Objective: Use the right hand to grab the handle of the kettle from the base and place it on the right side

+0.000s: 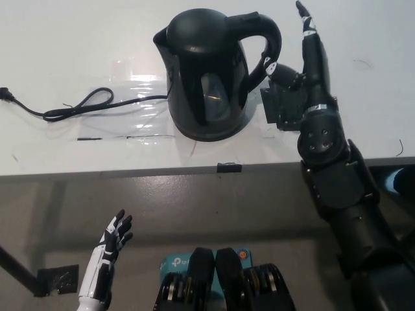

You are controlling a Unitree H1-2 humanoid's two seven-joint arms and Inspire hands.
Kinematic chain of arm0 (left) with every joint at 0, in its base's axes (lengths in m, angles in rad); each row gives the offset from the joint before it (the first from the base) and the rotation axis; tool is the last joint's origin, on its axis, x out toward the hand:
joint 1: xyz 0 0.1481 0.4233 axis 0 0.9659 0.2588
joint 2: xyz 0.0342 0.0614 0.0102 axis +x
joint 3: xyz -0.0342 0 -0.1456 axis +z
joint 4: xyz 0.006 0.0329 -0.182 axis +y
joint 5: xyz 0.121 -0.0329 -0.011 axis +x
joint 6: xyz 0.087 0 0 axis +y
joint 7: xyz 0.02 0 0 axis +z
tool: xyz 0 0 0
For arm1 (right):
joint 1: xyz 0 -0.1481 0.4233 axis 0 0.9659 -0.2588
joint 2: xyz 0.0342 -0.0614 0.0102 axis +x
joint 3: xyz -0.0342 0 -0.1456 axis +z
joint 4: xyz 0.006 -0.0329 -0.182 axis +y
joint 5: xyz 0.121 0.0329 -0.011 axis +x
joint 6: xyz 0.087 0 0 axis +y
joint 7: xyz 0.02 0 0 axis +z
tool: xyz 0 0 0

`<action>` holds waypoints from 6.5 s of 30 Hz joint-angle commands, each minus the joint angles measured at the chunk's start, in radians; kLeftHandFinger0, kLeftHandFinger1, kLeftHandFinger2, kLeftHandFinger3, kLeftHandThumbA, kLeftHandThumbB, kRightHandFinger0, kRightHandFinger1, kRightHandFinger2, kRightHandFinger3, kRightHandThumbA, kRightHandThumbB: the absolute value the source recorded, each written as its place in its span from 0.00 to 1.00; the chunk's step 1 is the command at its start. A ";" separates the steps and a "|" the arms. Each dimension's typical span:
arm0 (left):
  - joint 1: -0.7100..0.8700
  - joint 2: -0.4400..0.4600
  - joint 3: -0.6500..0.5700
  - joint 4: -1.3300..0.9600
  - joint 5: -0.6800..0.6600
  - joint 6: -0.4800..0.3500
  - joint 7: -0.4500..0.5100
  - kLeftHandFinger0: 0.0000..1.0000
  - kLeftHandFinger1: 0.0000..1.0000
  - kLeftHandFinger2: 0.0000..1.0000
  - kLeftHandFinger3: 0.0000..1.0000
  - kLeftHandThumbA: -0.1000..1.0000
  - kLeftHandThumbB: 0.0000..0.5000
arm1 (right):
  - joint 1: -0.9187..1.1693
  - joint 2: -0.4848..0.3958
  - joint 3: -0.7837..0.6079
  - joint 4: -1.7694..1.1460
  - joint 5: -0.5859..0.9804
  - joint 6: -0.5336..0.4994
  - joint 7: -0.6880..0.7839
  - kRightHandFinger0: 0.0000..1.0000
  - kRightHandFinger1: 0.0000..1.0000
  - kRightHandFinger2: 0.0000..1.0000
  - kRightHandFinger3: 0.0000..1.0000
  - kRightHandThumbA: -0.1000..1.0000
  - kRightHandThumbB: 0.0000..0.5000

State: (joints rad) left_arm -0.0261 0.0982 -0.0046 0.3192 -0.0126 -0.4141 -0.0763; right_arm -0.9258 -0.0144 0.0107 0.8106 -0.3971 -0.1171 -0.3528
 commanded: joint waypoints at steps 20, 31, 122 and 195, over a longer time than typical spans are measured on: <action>-0.013 0.006 -0.006 -0.031 0.000 -0.028 -0.009 1.00 1.00 1.00 1.00 1.00 1.00 | -0.137 -0.028 0.042 0.056 0.029 -0.055 -0.027 1.00 1.00 1.00 1.00 0.80 0.61; -0.021 0.008 -0.006 -0.033 -0.002 -0.031 -0.011 1.00 1.00 1.00 1.00 1.00 1.00 | -0.290 -0.032 0.100 0.282 0.020 -0.067 -0.041 1.00 1.00 1.00 1.00 0.75 0.64; -0.026 0.019 0.014 -0.043 -0.036 -0.008 -0.021 1.00 1.00 1.00 1.00 1.00 1.00 | -0.263 -0.213 0.070 0.504 0.097 -0.353 -0.393 0.00 0.09 0.55 0.50 0.00 0.23; -0.049 0.041 0.022 -0.026 -0.075 -0.019 -0.038 1.00 1.00 1.00 1.00 1.00 0.99 | 0.457 -0.396 -0.223 -0.998 0.544 -0.035 0.422 1.00 1.00 1.00 1.00 1.00 1.00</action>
State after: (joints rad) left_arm -0.0510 0.1170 0.0089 0.2971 -0.0705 -0.4108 -0.0916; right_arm -0.5906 -0.4722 -0.0945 0.2752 -0.0939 -0.2220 0.1321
